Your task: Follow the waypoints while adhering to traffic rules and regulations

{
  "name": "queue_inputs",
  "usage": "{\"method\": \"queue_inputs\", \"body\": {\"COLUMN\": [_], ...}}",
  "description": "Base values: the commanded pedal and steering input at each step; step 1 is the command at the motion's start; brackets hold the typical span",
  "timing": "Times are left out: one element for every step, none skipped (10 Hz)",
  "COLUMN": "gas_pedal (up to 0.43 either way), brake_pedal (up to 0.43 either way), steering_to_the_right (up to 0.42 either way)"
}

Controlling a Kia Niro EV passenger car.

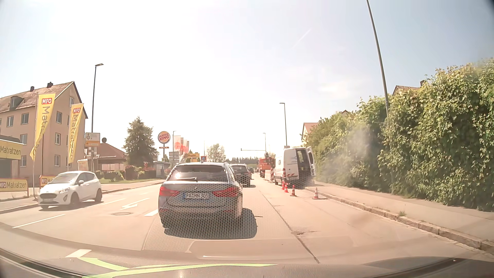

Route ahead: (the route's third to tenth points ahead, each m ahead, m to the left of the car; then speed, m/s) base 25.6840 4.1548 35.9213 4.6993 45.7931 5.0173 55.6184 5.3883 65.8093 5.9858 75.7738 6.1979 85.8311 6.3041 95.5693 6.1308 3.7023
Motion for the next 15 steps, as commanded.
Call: {"method": "queue_inputs", "body": {"gas_pedal": [0.138, 0.138, 0.138, 0.138, 0.138, 0.138, 0.138, 0.15, 0.157, 0.169, 0.169, 0.189, 0.197, 0.209, 0.22], "brake_pedal": [0.0, 0.0, 0.0, 0.0, 0.0, 0.0, 0.0, 0.0, 0.0, 0.0, 0.0, 0.0, 0.0, 0.0, 0.0], "steering_to_the_right": [-0.008, -0.008, -0.008, -0.008, -0.008, -0.008, -0.007, -0.006, -0.006, -0.006, -0.005, -0.005, -0.005, -0.005, -0.005]}}
